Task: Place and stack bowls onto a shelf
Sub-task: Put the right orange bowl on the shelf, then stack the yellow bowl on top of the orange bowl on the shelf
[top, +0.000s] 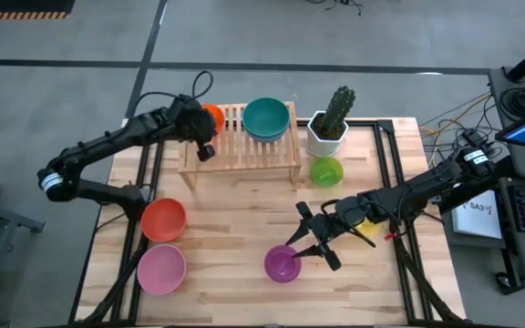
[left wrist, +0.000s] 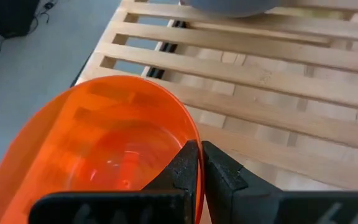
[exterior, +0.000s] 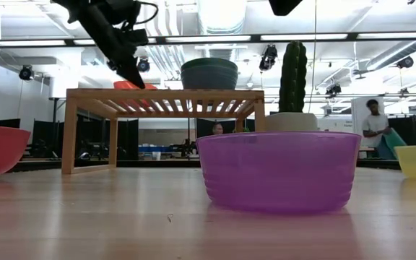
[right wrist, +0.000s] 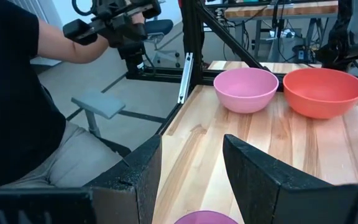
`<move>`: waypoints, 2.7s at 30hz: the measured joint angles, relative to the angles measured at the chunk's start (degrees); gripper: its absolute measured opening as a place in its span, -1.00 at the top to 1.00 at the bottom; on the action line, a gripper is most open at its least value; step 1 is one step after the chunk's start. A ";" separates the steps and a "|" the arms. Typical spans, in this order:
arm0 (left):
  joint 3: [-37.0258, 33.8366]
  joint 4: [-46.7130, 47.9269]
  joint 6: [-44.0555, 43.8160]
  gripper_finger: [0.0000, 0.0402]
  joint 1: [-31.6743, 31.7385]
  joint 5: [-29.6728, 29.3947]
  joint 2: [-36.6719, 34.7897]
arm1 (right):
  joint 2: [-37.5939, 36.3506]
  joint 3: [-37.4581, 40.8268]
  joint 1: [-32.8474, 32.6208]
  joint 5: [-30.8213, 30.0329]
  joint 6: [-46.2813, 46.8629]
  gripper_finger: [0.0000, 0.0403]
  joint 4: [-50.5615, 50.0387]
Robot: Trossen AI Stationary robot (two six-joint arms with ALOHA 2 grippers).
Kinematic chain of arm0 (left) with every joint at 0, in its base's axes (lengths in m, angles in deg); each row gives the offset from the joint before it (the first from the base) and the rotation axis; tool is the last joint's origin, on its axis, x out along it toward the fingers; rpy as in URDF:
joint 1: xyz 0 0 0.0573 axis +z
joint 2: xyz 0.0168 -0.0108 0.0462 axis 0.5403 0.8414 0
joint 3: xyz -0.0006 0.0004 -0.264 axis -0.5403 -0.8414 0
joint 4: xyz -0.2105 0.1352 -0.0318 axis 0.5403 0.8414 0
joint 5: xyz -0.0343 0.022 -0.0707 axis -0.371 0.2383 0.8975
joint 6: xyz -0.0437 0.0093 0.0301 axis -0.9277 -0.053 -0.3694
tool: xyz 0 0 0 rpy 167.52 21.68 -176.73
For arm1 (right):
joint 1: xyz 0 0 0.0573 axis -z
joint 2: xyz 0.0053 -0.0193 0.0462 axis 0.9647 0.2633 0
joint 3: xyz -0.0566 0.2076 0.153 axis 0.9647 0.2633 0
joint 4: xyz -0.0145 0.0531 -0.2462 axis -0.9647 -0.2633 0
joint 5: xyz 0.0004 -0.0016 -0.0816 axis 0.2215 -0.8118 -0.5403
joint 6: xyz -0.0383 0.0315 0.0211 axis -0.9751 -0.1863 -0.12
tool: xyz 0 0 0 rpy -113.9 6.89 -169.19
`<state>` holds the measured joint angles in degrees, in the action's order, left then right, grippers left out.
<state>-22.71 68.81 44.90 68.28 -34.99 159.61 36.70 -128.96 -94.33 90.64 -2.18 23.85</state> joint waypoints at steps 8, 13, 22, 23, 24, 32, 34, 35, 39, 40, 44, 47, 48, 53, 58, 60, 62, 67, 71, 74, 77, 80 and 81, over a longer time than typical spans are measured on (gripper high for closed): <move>0.02 -0.35 -0.44 0.94 -0.02 7.63 -0.05 | 0.02 -0.04 0.00 0.07 0.11 0.20 -0.05; 0.02 0.69 -2.06 0.75 0.03 7.80 -1.12 | 0.07 -0.04 0.00 0.07 0.15 0.20 -0.06; 0.02 2.23 -5.08 0.46 -1.99 8.31 -6.66 | 0.07 -0.04 -0.02 -3.43 3.31 0.20 -0.11; 0.02 2.39 -6.19 0.45 -2.50 9.11 -7.77 | 0.07 -0.04 -0.02 -5.38 4.33 0.20 -0.20; 0.02 2.43 -7.58 0.45 -3.17 10.15 -8.87 | 0.07 -0.04 -0.02 -7.85 5.74 0.20 -0.43; -1.68 2.04 -15.29 0.45 -13.90 12.13 -17.31 | 0.12 -0.11 0.02 -27.97 20.95 0.21 -7.24; -3.89 -0.55 -17.53 0.45 -17.84 12.09 -19.18 | 0.32 -0.13 0.02 -30.20 24.39 0.23 -9.83; -5.36 -2.21 -18.38 0.45 -19.77 12.06 -20.16 | 0.38 -0.13 0.09 -31.10 26.03 0.24 -11.19; -12.49 -11.72 -21.73 0.45 -27.06 11.70 -23.51 | 0.39 -0.13 1.00 -31.99 31.92 0.30 -14.92; -14.28 -14.22 -22.52 0.45 -28.51 11.51 -24.17 | 0.37 -0.13 1.36 -31.96 33.43 0.32 -15.65; -20.74 -24.48 -25.45 0.45 -32.91 11.40 -25.90 | 0.36 -0.13 3.00 -30.21 39.68 0.36 -19.59; -23.79 -28.68 -26.71 0.45 -34.50 11.40 -26.18 | 0.35 -0.13 4.07 -27.44 46.38 0.38 -25.84; -24.39 -29.49 -27.05 0.45 -34.63 11.39 -26.19 | 0.35 -0.13 4.42 -26.50 49.17 0.38 -28.47; -25.29 -30.11 -27.50 0.45 -34.67 10.58 -25.86 | 0.42 -1.23 5.01 -23.42 65.42 0.38 -49.91; -25.15 -30.15 -27.04 0.45 -34.67 9.86 -25.80 | 0.50 -1.50 4.33 -19.43 78.99 0.36 -65.04; -25.08 -30.15 -26.95 0.45 -34.67 9.85 -25.82 | 0.50 -1.46 3.81 -19.13 81.12 0.36 -66.77; -25.08 -30.15 -26.95 0.45 -34.67 9.85 -25.82 | 0.50 -1.42 3.44 -19.11 82.37 0.35 -67.06; -25.08 -30.15 -26.93 0.45 -34.67 9.85 -25.78 | 0.50 -1.45 3.37 -18.99 85.20 0.37 -71.84; -25.08 -30.14 -26.93 0.45 -34.67 9.83 -25.78 | 0.50 -3.07 3.35 -15.74 89.54 0.39 -81.92; -25.08 -30.13 -26.93 0.45 -34.67 9.83 -25.78 | 0.50 -3.92 2.74 -14.75 90.74 0.39 -83.86; -25.08 -30.13 -26.93 0.45 -34.67 9.83 -25.78 | 0.55 -4.04 1.99 -14.76 90.85 0.39 -81.61; -25.08 -30.11 -26.91 0.45 -34.67 9.83 -25.78 | 2.00 -3.81 1.12 -14.80 92.58 0.39 -81.26; -25.08 -30.11 -26.76 0.45 -34.67 9.82 -25.78 | 2.88 -3.78 0.84 -14.80 92.86 0.39 -81.36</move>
<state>-47.79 38.70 18.14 33.61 -25.17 133.83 39.59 -132.74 -93.49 75.85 90.68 -57.51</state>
